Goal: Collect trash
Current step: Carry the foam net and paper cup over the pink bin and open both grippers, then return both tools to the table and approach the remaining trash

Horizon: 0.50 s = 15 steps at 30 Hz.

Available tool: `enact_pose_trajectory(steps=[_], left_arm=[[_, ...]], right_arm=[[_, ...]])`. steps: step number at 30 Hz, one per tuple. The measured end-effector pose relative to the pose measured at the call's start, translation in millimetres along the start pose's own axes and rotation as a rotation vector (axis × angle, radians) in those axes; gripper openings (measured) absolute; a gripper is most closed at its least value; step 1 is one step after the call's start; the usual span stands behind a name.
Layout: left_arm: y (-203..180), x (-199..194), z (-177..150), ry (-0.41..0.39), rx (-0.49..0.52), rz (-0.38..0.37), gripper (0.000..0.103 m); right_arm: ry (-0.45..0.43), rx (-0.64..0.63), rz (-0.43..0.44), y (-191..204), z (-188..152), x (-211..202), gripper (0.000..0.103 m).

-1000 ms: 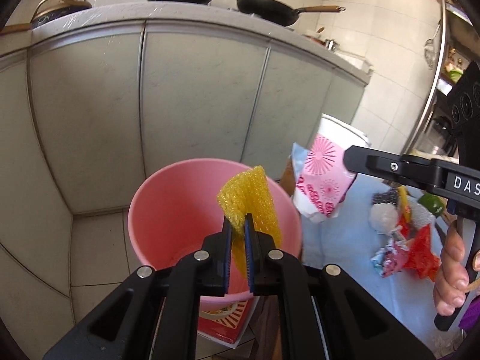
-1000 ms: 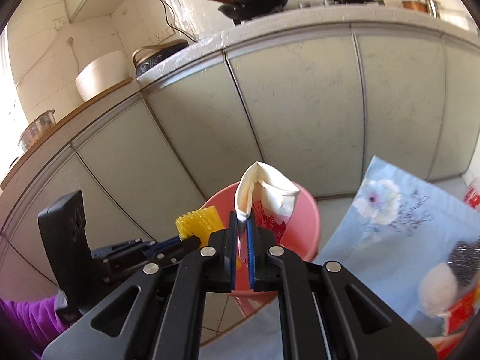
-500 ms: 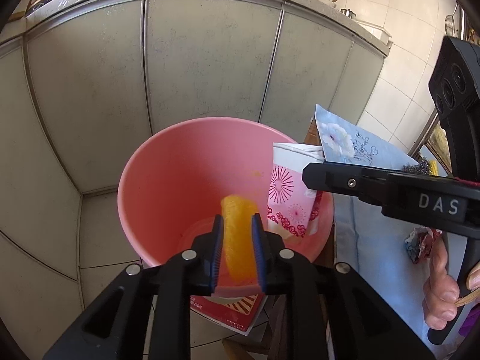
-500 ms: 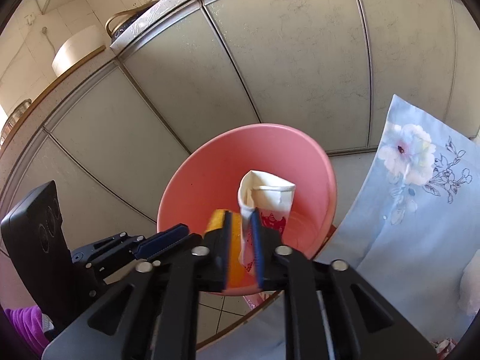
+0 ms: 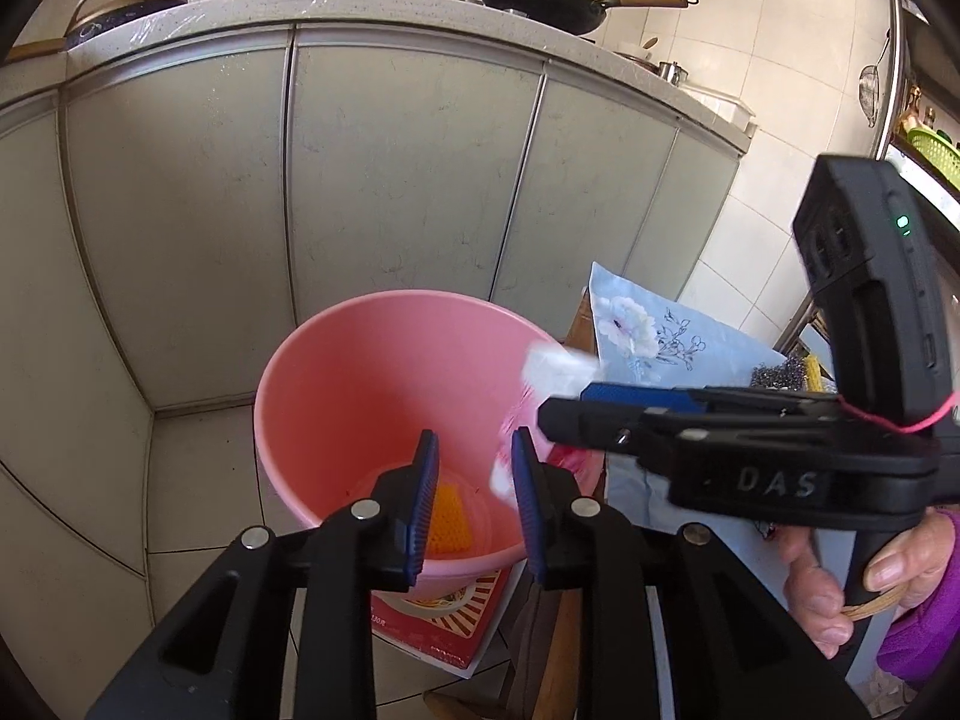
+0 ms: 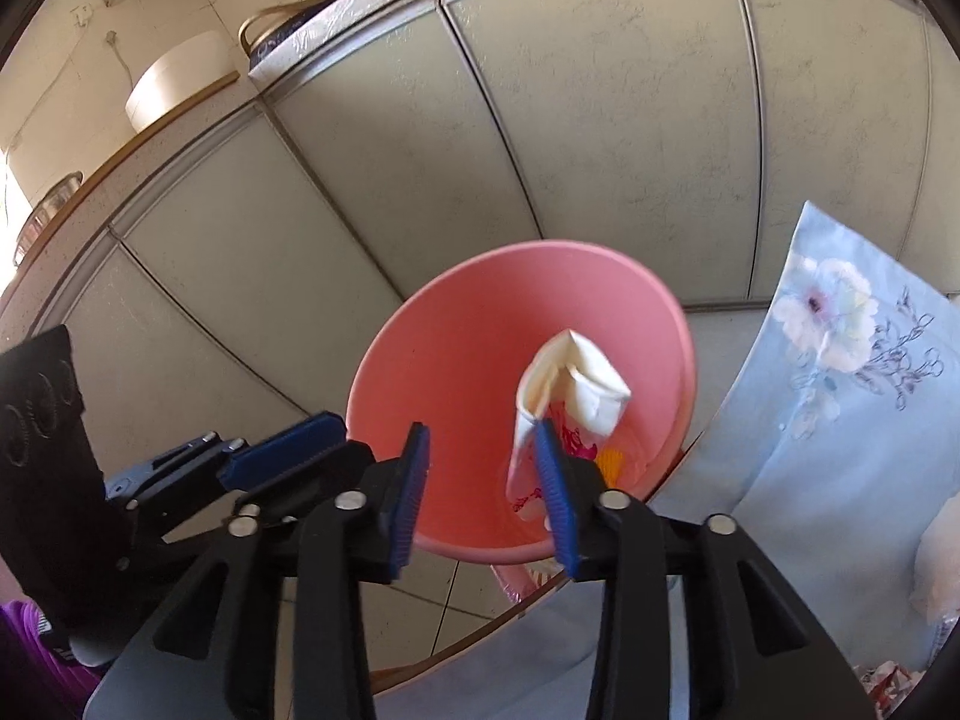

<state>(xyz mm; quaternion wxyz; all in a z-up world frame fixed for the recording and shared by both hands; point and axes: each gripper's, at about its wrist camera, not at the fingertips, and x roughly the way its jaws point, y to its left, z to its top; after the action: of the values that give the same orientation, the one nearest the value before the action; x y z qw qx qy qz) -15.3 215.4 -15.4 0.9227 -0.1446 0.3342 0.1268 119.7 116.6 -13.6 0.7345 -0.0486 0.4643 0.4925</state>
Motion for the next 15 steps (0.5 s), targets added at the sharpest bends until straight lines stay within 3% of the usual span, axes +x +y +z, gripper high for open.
enact_pose_trajectory(steps=[5, 15], left_arm=[[5, -3, 0, 0.004, -0.013, -0.005, 0.024], [-4, -9, -1, 0.003, -0.011, -0.065, 0.024]], right_arm=[[0.058, -0.004, -0.008, 1, -13, 6, 0.042], [-0.048, -0.023, -0.057, 6, -41, -47, 0.042]])
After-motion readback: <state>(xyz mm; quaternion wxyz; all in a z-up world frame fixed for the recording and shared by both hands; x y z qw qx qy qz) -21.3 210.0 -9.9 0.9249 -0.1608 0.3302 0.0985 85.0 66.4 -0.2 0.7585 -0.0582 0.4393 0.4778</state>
